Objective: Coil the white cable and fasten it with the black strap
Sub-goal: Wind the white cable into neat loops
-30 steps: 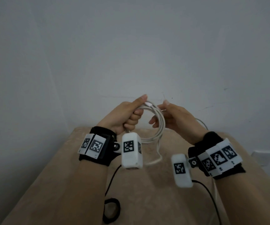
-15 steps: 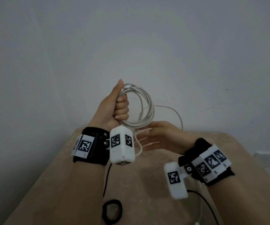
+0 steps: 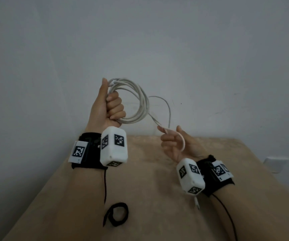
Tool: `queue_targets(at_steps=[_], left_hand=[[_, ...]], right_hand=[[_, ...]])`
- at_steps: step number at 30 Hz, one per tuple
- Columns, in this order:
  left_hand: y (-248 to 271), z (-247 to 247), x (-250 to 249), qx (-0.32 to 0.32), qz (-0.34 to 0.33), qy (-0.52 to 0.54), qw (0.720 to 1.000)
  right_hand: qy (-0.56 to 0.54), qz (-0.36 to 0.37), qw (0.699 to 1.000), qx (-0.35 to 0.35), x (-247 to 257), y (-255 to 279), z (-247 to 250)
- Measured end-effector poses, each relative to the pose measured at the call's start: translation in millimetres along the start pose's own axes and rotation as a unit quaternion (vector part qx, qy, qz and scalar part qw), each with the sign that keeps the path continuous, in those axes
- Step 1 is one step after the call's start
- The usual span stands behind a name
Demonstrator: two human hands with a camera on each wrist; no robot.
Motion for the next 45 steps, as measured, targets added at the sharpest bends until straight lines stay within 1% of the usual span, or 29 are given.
queue_targets(at_steps=[1, 2, 3, 4, 6, 7, 8, 9, 10, 12, 15, 16, 17, 19, 21, 24, 25, 30, 32, 33, 35, 36, 37, 39, 41, 42, 43, 44, 45], left_hand=[[1.4, 0.7, -3.3, 0.0, -0.004, -0.007, 1.0], [2.9, 3.7, -7.5, -0.004, -0.007, -0.017, 1.0], [4.2, 9.0, -12.4, -0.013, -0.012, -0.029, 0.999], [4.8, 13.7, -16.1, -0.025, -0.017, -0.043, 0.999], [3.9, 23.2, -18.6, -0.048, -0.021, -0.053, 0.997], [2.5, 28.4, -17.3, -0.062, -0.02, -0.048, 0.997], [0.6, 35.1, -15.3, -0.08, -0.02, -0.04, 0.996], [-1.5, 42.5, -13.4, -0.098, -0.021, -0.031, 0.994], [-3.5, 49.5, -11.5, -0.114, -0.021, -0.024, 0.993], [-6.7, 60.4, -8.4, -0.135, -0.02, -0.012, 0.991], [-10.2, 69.2, -6.0, -0.148, -0.015, 0.014, 0.989], [-10.9, 70.3, -5.1, -0.147, -0.011, 0.023, 0.989], [-11.3, 70.6, -3.9, -0.144, -0.009, 0.031, 0.989], [-10.8, 73.4, -4.1, -0.149, -0.011, 0.04, 0.988], [-8.6, 78.2, -9.2, -0.161, -0.025, 0.045, 0.986], [-1.9, 90.7, -19.8, -0.188, -0.046, 0.057, 0.979], [0.8, 95.5, -23.1, -0.198, -0.052, 0.06, 0.977], [10.1, 109.7, -27.5, -0.246, -0.083, 0.07, 0.963], [14.7, 114.5, -32.9, -0.267, -0.103, 0.065, 0.956], [17.1, 116.9, -36.9, -0.274, -0.112, 0.062, 0.953], [22.9, 121.5, -44.6, -0.285, -0.122, 0.059, 0.949], [25.4, 122.4, -47.6, -0.287, -0.123, 0.055, 0.948], [27.3, 122.5, -50.3, -0.289, -0.124, 0.045, 0.948], [28.0, 119.9, -53.3, -0.293, -0.123, 0.001, 0.948], [24.9, 112.5, -52.8, -0.29, -0.124, -0.061, 0.947], [22.5, 107.6, -52.2, -0.286, -0.126, -0.095, 0.945], [20.3, 102.1, -51.2, -0.282, -0.13, -0.129, 0.942], [18.5, 96.6, -49.8, -0.278, -0.134, -0.16, 0.938], [17.1, 91.6, -48.4, -0.276, -0.137, -0.186, 0.933]], right_hand=[[0.006, 0.006, 1.0, -0.027, 10.1, 5.0, 6.8], [0.053, 0.027, 0.996, -0.06, 22.9, 9.2, 12.7], [0.131, 0.056, 0.984, -0.104, 36.9, 13.4, 18.4], [0.217, 0.083, 0.962, -0.145, 51.4, 18.9, 21.1], [0.362, 0.127, 0.902, -0.197, 75.9, 27.1, 19.1], [0.412, 0.146, 0.873, -0.215, 85.6, 29.0, 18.1], [0.44, 0.163, 0.851, -0.234, 92.8, 30.7, 19.4], [0.442, 0.181, 0.842, -0.251, 98.3, 32.3, 22.5], [0.416, 0.2, 0.847, -0.264, 102.3, 34.5, 28.5], [0.311, 0.227, 0.876, -0.29, 108.3, 40.0, 47.7], [0.084, 0.241, 0.914, -0.315, 109.1, 48.4, 74.1], [-0.003, 0.247, 0.915, -0.32, 107.7, 51.5, 80.3], [-0.075, 0.259, 0.908, -0.321, 107.1, 54.6, 84.2], [-0.167, 0.286, 0.893, -0.305, 108.0, 58.3, 84.6], [-0.205, 0.306, 0.885, -0.286, 111.1, 60.8, 82.4], [-0.219, 0.338, 0.878, -0.258, 120.6, 69.7, 87.6], [-0.217, 0.345, 0.875, -0.263, 122.1, 74.1, 91.2], [-0.118, 0.343, 0.854, -0.373, 122.4, 90.5, 109.7], [-0.019, 0.35, 0.845, -0.403, 132.8, 95.0, 107.3], [0.055, 0.353, 0.831, -0.425, 139.5, 98.0, 103.5], [0.2, 0.354, 0.786, -0.466, 149.1, 101.4, 93.3], [0.25, 0.349, 0.768, -0.474, 150.8, 101.1, 89.1], [0.278, 0.342, 0.76, -0.478, 149.7, 99.4, 87.0], [0.298, 0.305, 0.775, -0.467, 142.0, 89.6, 85.1], [0.363, 0.226, 0.788, -0.443, 129.5, 73.0, 80.5], [0.398, 0.184, 0.786, -0.437, 122.6, 65.2, 79.4], [0.429, 0.155, 0.774, -0.439, 117.1, 60.4, 77.5], [0.474, 0.141, 0.742, -0.452, 116.1, 59.0, 74.2], [0.533, 0.137, 0.69, -0.47, 119.2, 60.5, 69.8]])
Point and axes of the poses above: each hand's wrist, its own y-axis away from the middle knuckle, its own z-axis out of the back of the hand, x = y × z, the point moved 10 cm from there along -y, towards the middle knuckle, and after that the axes turned 3 degrees about -x, right-handed, at the moved point
